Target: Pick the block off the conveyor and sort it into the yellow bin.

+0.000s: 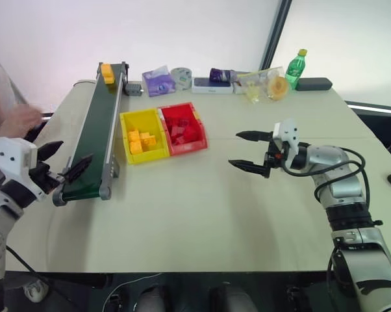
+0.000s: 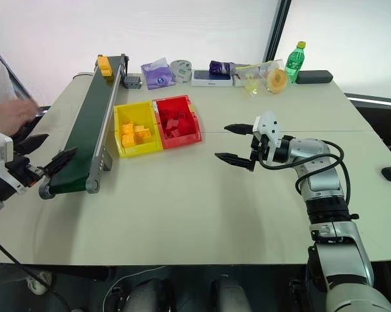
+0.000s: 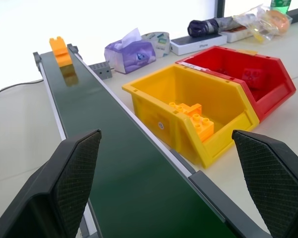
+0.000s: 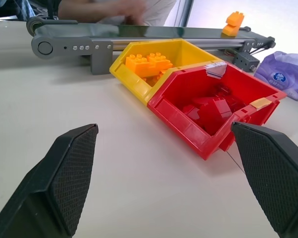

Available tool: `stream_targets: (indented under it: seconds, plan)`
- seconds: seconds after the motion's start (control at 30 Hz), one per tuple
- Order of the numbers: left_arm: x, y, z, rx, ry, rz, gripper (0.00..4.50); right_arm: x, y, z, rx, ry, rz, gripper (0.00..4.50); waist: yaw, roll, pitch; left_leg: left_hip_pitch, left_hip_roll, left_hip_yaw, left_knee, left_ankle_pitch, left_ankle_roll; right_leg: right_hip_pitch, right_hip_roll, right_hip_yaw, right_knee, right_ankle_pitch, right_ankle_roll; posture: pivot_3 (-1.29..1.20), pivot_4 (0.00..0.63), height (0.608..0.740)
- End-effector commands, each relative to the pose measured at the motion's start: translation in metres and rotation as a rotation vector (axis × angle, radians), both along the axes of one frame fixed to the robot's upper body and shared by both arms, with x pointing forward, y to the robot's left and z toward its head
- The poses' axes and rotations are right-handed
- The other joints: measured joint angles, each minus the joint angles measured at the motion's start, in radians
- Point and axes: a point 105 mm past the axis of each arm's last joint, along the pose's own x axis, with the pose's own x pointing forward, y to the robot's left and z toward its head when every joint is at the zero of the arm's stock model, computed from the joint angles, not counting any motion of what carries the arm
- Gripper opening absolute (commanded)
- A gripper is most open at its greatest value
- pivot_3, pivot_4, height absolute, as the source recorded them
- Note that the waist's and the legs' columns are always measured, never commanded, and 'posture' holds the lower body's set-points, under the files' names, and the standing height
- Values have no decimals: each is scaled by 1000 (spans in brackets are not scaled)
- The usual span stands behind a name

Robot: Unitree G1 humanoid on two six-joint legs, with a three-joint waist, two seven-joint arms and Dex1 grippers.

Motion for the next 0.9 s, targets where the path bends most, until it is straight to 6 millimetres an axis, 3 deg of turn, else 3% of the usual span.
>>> stream_targets:
  seconds: [0.03, 0.63, 0.77, 0.9]
  plan:
    - [-5, 2, 11, 11, -52, 4, 4471, 0, 0, 9, 9, -36, 2, 4500, 0, 0, 0, 0, 0, 0, 0, 0, 0, 0, 0, 0, 0, 0, 0, 0, 150, 740]
    - [-18, 10, 1, -17, -58, 95, 4471, 1, 1, 9, 9, -34, 11, 4500, 0, 0, 0, 0, 0, 0, 0, 0, 0, 0, 0, 0, 0, 0, 0, 0, 150, 740]
    - [-33, 28, 10, -69, -188, 303, 4471, 1, -1, 10, 13, -37, 5, 4500, -1, 0, 0, 0, 0, 0, 0, 0, 0, 0, 0, 0, 0, 0, 0, 0, 150, 740]
    - [-51, 20, -1, -96, -221, 368, 4471, 0, -2, 8, 13, -32, 4, 4500, -2, 0, 0, 0, 0, 0, 0, 0, 0, 0, 0, 1, 0, 0, 0, 0, 150, 740]
